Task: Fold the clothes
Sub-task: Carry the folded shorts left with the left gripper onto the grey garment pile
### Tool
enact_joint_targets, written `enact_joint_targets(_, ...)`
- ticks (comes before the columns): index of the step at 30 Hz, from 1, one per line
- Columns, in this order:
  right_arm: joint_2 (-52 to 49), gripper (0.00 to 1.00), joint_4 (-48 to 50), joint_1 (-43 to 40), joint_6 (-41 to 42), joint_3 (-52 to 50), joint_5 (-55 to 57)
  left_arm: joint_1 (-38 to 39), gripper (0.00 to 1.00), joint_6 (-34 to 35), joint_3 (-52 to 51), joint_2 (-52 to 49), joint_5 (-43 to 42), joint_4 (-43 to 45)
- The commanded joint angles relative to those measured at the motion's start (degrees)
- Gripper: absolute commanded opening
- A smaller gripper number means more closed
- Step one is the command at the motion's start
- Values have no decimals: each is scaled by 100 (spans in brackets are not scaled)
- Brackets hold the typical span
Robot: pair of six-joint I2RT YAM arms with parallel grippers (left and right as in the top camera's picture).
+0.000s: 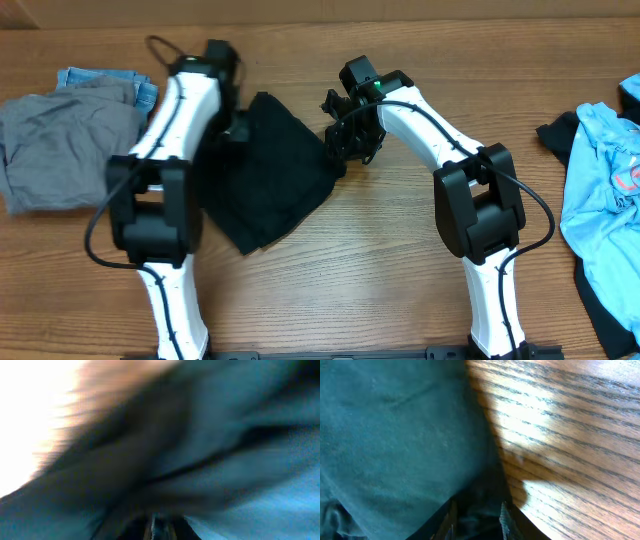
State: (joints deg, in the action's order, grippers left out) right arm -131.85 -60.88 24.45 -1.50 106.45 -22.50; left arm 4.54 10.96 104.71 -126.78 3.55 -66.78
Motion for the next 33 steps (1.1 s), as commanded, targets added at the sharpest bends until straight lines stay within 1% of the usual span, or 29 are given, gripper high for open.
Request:
enact_joint_targets(1, -9, 33, 11, -4, 7, 37, -48, -656, 13, 750, -42, 144, -68, 68)
enact_joint_targets(3, -9, 33, 9, -4, 9, 37, -48, -723, 14, 750, -90, 144, -127, 33)
enact_joint_targets(5, -9, 33, 7, -4, 9, 37, -48, -688, 17, 723, -116, 144, -125, -149)
enact_joint_targets(9, -9, 33, 17, -20, 4, 39, 22, -721, 17, 682, -103, 146, -103, -973)
enact_joint_targets(11, -7, 33, 55, -68, -22, 96, 350, -719, 16, 682, -94, 146, -205, -1397)
enact_joint_targets(12, -4, 33, 48, -133, -20, 212, 710, -680, 12, 678, -94, 146, -446, -1679)
enact_joint_targets(13, -4, 34, 9, -175, -37, 332, 800, -645, 4, 584, -94, 146, -560, -1832)
enact_joint_targets(14, 9, 34, -81, -232, -48, 522, 852, -614, 4, 555, -92, 166, -490, -1891)
enact_joint_targets(15, 33, 38, -245, -282, -46, 772, 903, -601, 4, 555, -85, 205, -407, -1888)
enact_joint_targets(17, 162, 43, -841, -398, -39, 1523, 898, -612, 4, 579, 157, 424, -129, -1891)
enact_joint_targets(18, 271, 44, -1204, -433, -39, 1947, 901, -619, 5, 579, 310, 560, -63, -1888)
enact_joint_targets(20, 446, 45, -1757, -437, -39, 2470, 898, -623, 9, 575, 697, 905, 17, -1853)
enact_joint_targets(22, 568, 45, -2212, -437, -26, 2564, 896, -623, 29, 577, 938, 1316, 262, -1650)
enact_joint_targets(23, 568, 45, -2485, -437, 13, 2559, 894, -623, 39, 566, 953, 1486, 269, -1346)
enact_joint_targets(24, 551, 45, -2651, -424, 31, 2496, 881, -621, 43, 299, 953, 1517, 35, -1064)
enact_joint_targets(25, 551, 45, -2715, -378, 87, 2328, 828, -599, 57, -610, 944, 1449, -741, -686)
enact_joint_targets(26, 551, 46, -2708, -334, 210, 2177, 815, -586, 71, -1327, 944, 1292, -1303, -496)
enact_joint_targets(27, 540, 50, -2686, -262, 225, 2004, 737, -575, 81, -1790, 944, 1106, -1447, -400)
enact_joint_targets(28, 540, 53, -2638, -197, 229, 1847, 660, -573, 87, -2052, 944, 957, -1456, -337)
enact_joint_targets(29, 540, 56, -2555, -131, 225, 1670, 564, -573, 96, -2337, 944, 706, -1456, -247)
enact_joint_targets(30, 540, 59, -2433, -50, 227, 1449, 411, -573, 100, -2507, 944, 413, -1460, -160)
enact_joint_targets(32, 540, 59, -2114, 149, 319, 990, 227, -573, 100, -2774, 944, -122, -1659, -74)
enact_joint_targets(33, 538, 59, -1928, 234, 455, 796, 225, -570, 100, -2771, 944, -352, -1665, 24)
